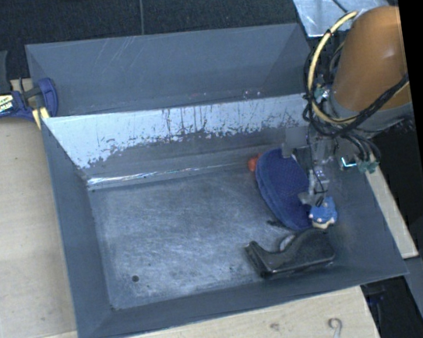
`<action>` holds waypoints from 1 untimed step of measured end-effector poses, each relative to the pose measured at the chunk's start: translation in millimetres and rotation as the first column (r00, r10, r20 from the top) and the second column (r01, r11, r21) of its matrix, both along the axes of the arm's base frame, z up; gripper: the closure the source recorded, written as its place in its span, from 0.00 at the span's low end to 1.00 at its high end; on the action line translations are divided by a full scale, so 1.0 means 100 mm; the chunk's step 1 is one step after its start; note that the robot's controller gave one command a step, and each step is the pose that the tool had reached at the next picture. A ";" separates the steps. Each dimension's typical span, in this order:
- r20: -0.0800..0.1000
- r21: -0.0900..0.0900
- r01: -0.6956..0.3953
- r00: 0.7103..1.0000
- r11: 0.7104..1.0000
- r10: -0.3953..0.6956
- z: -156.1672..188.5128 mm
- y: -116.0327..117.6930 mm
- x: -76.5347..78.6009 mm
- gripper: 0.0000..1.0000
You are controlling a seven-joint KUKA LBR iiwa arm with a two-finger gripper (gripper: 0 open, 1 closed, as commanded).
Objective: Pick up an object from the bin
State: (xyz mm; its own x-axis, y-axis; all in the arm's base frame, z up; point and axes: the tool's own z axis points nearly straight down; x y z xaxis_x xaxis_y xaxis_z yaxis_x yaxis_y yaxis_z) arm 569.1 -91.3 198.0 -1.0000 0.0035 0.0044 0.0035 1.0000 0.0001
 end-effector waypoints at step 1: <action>0.007 0.000 -0.098 0.995 0.995 0.098 -1.11 -0.31 -0.77 0.00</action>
Offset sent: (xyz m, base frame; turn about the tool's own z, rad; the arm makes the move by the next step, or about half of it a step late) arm -0.0761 -0.0300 -0.1094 -0.1022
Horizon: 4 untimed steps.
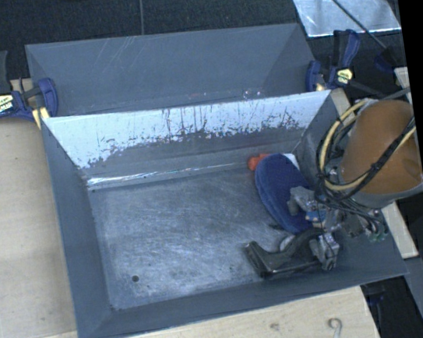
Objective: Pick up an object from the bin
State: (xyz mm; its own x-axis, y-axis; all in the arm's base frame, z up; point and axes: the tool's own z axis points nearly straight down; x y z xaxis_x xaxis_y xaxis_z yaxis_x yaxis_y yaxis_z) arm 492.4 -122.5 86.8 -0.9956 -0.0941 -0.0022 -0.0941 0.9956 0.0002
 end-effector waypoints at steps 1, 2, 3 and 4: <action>-0.007 -0.011 -0.375 0.927 0.927 0.375 -0.10 0.66 -0.01 0.00; -0.008 0.006 -0.294 0.956 0.956 0.294 -0.11 0.26 0.18 0.00; -0.010 0.008 -0.863 0.506 0.506 0.863 -0.12 0.29 0.35 0.00; 0.018 0.002 -0.925 0.381 0.381 0.924 -0.14 0.08 1.00 0.00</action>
Offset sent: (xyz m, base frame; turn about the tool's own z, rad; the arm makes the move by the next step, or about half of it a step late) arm -0.0035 0.0726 -0.0165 -0.3853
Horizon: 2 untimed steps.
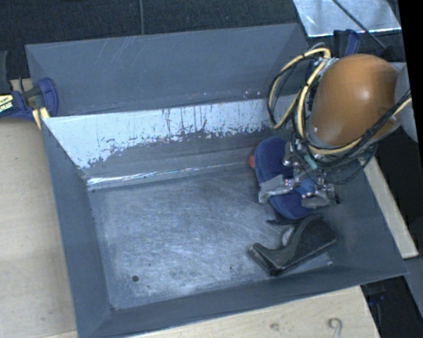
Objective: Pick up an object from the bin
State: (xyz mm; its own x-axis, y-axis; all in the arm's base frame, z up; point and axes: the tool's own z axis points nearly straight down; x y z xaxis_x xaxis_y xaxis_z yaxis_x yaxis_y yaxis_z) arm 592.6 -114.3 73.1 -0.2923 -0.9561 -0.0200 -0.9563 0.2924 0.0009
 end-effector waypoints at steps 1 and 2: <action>0.002 -0.003 0.001 1.000 1.000 -0.001 0.00 -0.02 0.00 1.00; 0.006 -0.020 -0.018 1.000 1.000 0.018 1.02 -0.03 0.03 1.00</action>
Offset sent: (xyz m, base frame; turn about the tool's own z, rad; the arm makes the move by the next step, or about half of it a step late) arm 0.0000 0.0000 0.0000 0.0000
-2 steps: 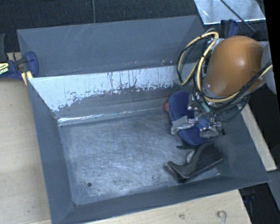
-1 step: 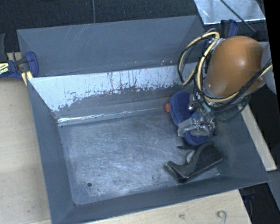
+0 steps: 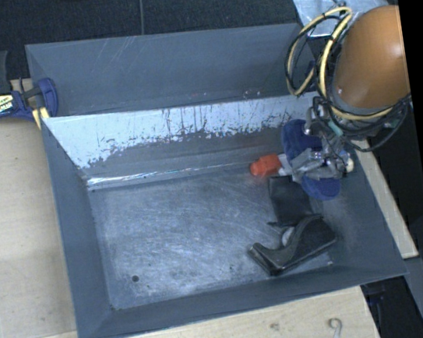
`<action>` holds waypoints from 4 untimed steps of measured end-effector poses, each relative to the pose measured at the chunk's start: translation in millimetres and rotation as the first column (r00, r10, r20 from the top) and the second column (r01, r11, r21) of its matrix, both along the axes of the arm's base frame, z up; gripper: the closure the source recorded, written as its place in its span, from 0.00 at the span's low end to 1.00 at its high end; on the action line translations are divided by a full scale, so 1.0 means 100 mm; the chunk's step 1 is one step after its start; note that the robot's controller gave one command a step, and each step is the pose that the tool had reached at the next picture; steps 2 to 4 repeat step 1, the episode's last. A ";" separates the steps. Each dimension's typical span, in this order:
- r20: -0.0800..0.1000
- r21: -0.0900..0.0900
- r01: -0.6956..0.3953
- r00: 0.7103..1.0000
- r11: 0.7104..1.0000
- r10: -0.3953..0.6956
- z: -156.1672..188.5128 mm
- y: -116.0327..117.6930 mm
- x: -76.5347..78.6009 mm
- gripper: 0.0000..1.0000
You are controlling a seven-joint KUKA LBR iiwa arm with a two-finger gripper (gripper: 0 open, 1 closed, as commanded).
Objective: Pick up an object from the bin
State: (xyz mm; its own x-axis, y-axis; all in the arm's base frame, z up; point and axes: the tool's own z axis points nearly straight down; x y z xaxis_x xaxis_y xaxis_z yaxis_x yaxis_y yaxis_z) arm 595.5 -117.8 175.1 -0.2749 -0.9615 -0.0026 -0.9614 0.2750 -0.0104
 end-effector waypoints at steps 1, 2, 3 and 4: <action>0.001 0.000 0.013 1.000 1.000 -0.013 0.92 0.02 0.06 1.00; 0.001 0.000 0.013 1.000 1.000 -0.013 0.92 0.02 0.06 1.00; 0.001 0.000 0.013 1.000 1.000 -0.013 0.92 0.02 0.06 1.00; 0.001 0.000 0.013 1.000 1.000 -0.013 0.92 0.02 0.06 1.00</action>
Offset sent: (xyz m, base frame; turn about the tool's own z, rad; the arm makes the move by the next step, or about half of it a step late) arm 0.0033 0.0021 0.0863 0.0109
